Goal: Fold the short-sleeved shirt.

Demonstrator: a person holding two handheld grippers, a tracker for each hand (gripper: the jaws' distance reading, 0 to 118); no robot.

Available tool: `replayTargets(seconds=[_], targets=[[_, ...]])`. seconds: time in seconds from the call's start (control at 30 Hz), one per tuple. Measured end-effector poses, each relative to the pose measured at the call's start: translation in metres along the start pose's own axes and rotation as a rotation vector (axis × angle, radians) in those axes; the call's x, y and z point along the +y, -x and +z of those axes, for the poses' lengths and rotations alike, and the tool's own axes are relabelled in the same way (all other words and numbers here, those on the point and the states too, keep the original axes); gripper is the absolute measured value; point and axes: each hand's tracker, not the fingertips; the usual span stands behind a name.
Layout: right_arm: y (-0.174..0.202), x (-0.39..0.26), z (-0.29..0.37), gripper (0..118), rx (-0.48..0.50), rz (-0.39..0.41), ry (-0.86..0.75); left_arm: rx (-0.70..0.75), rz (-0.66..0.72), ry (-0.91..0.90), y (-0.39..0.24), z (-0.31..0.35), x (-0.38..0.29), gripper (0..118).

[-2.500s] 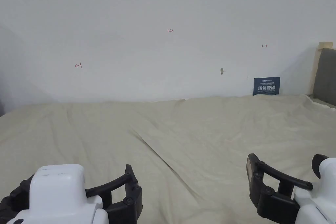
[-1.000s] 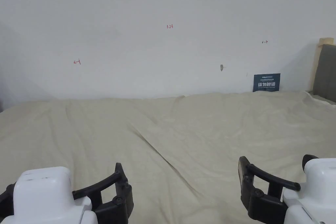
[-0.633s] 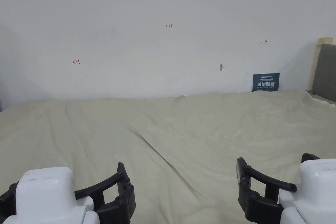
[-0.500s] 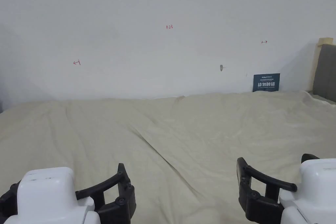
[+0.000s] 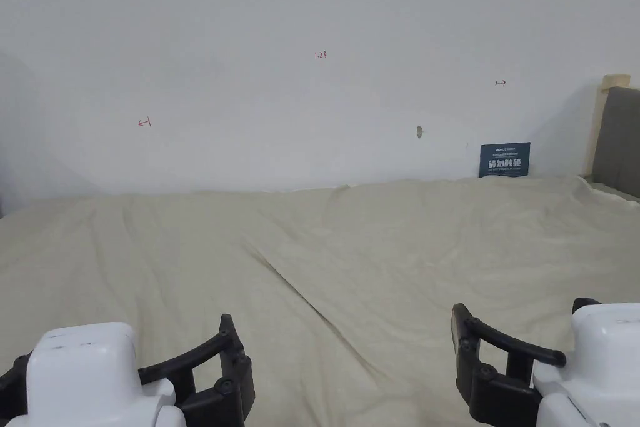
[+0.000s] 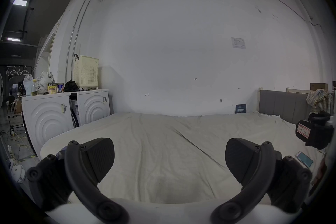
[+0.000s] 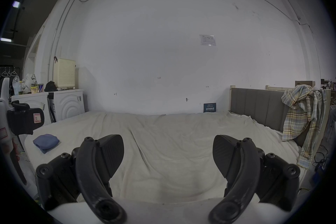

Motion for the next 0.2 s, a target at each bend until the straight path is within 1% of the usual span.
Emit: replayTargets(seconds=[0.2], targets=[[0.0016, 0.0005, 0.0005, 102, 0.004, 0.009, -0.001, 0.001, 0.003, 0.004, 0.0000, 0.0000, -0.0017, 118]])
